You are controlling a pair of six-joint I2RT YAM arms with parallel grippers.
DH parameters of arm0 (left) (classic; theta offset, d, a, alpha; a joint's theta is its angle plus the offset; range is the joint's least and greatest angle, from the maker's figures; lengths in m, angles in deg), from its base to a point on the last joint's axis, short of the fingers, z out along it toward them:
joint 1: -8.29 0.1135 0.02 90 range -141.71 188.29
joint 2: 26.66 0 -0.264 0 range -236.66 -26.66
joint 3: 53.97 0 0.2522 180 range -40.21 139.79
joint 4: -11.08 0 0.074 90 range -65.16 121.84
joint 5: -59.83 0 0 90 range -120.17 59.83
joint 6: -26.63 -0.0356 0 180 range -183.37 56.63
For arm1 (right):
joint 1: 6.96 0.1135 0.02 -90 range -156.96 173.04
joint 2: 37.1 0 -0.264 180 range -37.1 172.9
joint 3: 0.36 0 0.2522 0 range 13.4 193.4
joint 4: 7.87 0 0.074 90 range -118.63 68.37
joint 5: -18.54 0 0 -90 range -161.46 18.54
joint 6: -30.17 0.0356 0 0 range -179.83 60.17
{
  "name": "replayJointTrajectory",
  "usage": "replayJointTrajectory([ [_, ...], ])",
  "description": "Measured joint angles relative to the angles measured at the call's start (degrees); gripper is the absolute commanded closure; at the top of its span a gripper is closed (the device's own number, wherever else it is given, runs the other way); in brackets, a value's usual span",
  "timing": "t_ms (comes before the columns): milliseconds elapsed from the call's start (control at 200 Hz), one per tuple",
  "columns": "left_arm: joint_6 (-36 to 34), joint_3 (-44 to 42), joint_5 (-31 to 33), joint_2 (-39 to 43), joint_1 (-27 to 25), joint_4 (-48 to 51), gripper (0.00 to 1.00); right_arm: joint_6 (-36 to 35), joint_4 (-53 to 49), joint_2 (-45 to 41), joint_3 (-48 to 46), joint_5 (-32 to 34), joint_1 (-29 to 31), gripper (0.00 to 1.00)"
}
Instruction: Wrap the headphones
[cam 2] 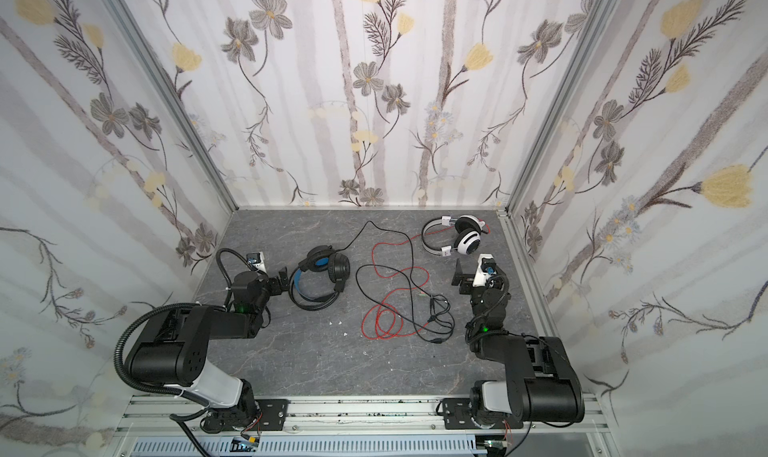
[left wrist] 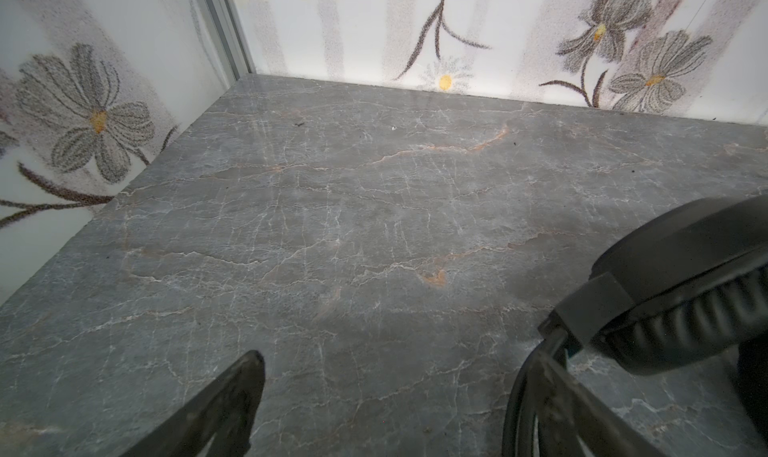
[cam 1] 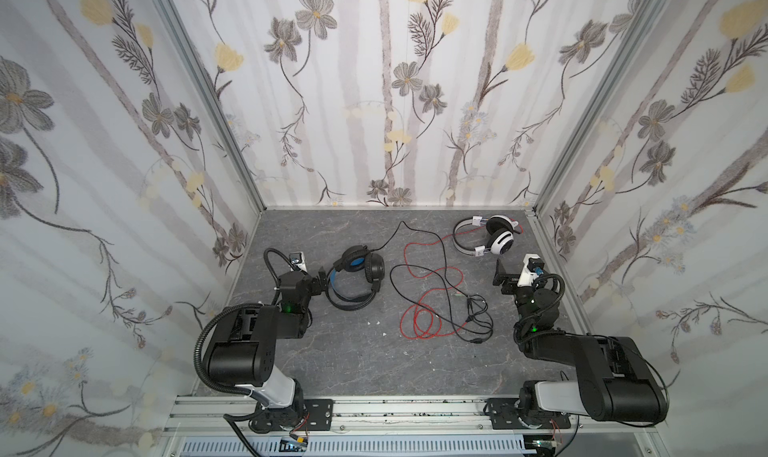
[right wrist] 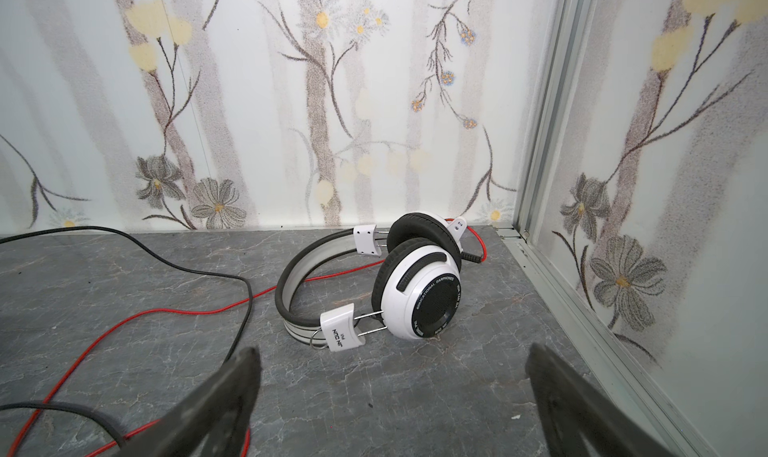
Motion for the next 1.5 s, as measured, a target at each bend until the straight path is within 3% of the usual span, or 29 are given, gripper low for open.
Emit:
replayJointTrajectory([
  [1074,0.00,0.13,-0.50,0.11,0.17,0.35,0.00,0.02,0.00,-0.11,0.04,0.28,0.11,0.00],
  [1339,-0.07,3.58,-3.58,10.73,0.50,11.96,0.00,0.48,-8.22,-6.14,4.59,5.38,1.03,0.00],
  [1499,4.20,9.01,-0.59,22.12,0.33,29.90,0.00,0.46,-19.54,-10.97,10.23,10.03,4.17,0.00],
])
